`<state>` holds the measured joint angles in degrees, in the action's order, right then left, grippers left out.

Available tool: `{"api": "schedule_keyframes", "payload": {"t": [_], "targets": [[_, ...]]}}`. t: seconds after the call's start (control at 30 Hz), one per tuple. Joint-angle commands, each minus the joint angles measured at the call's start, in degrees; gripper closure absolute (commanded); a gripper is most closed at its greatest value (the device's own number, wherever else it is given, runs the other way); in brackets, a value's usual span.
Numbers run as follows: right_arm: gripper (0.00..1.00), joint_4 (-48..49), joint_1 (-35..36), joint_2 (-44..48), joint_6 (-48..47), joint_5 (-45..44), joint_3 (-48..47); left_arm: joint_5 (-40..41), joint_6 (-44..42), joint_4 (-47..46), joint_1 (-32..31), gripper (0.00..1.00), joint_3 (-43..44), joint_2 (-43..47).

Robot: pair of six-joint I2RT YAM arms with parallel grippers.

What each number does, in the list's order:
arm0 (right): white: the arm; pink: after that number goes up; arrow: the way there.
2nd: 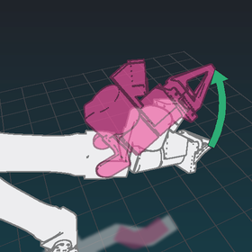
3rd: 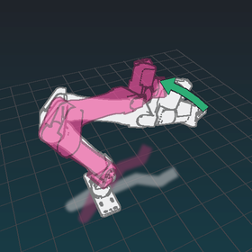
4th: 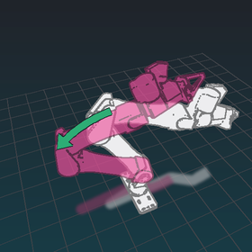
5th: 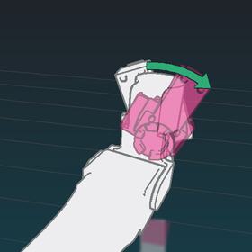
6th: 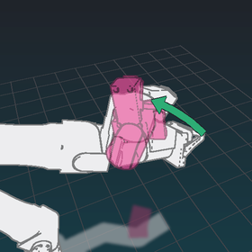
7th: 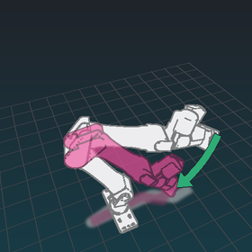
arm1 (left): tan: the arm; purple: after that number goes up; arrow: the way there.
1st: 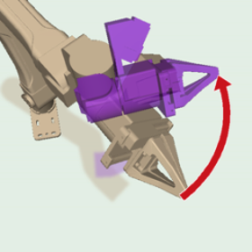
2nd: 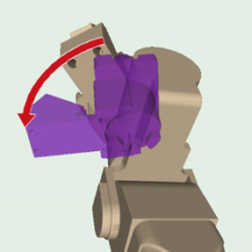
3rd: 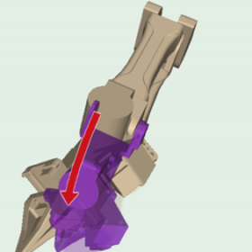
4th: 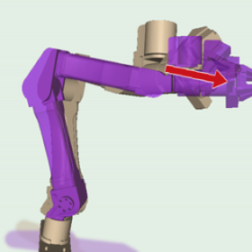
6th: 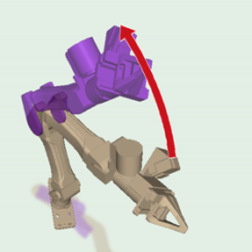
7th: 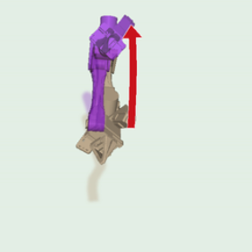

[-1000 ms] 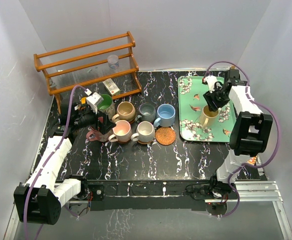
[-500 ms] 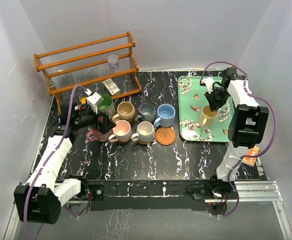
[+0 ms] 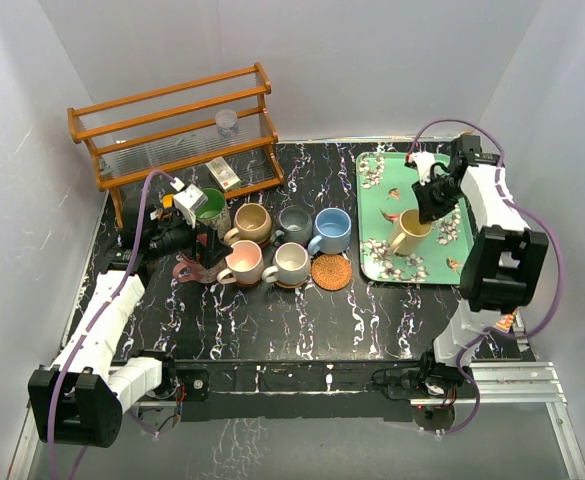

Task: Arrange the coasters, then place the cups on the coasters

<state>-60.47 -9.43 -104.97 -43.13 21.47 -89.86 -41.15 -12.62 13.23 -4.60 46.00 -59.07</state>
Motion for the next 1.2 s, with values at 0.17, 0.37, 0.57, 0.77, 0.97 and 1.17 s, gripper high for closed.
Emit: {"api": "schedule_keyframes", "payload": {"t": [0.17,0.37,0.57,0.77,0.97,1.17], "targets": [[1.00,8.36,9.14,20.01,17.49,0.00,8.94,-2.18,0.53,-1.89,0.31,0.01,-0.62,1.22],[0.98,12.29,16.25,22.26,25.59,-0.57,11.47,-2.11,0.68,-2.15,0.38,0.01,-0.72,1.85],[0.98,14.93,22.63,21.85,30.22,-2.61,14.36,-1.36,1.04,-2.36,0.38,0.01,-0.69,1.98],[0.95,17.08,24.76,20.19,33.07,-4.20,16.12,-0.72,1.11,-2.69,0.38,0.01,-0.88,0.95],[0.95,19.32,27.79,19.25,36.19,-6.09,17.62,0.36,0.46,-2.43,0.70,0.01,-0.87,-0.30],[0.95,20.44,30.53,18.62,39.39,-10.49,17.88,-0.18,-1.67,-0.97,1.17,0.01,0.32,-1.94]]}}
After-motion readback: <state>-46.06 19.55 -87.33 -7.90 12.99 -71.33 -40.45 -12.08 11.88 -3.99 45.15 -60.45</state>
